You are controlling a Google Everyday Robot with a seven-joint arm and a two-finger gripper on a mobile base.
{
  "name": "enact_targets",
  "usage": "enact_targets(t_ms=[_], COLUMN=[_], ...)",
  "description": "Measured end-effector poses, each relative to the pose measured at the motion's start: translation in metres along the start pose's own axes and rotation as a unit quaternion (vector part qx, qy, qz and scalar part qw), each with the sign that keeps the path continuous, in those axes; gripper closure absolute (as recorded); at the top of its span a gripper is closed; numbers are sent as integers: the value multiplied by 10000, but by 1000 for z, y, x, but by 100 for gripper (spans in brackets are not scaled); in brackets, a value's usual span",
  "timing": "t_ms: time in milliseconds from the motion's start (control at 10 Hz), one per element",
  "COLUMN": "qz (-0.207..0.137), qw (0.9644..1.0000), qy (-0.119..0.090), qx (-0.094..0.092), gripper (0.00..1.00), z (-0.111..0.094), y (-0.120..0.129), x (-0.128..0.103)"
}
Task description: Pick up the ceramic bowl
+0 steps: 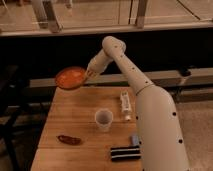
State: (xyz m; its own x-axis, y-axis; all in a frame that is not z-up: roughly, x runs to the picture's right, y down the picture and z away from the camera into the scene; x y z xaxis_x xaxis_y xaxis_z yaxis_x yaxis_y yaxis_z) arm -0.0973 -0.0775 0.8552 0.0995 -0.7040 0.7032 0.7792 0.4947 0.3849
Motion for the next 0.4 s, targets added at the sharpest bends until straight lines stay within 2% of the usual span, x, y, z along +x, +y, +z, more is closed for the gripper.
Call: enact_targets(t_ms=[400], qz=[-70], qw=[10000], qy=[-21], qx=[62], gripper=[100], z=[0], y=[-1], x=[0])
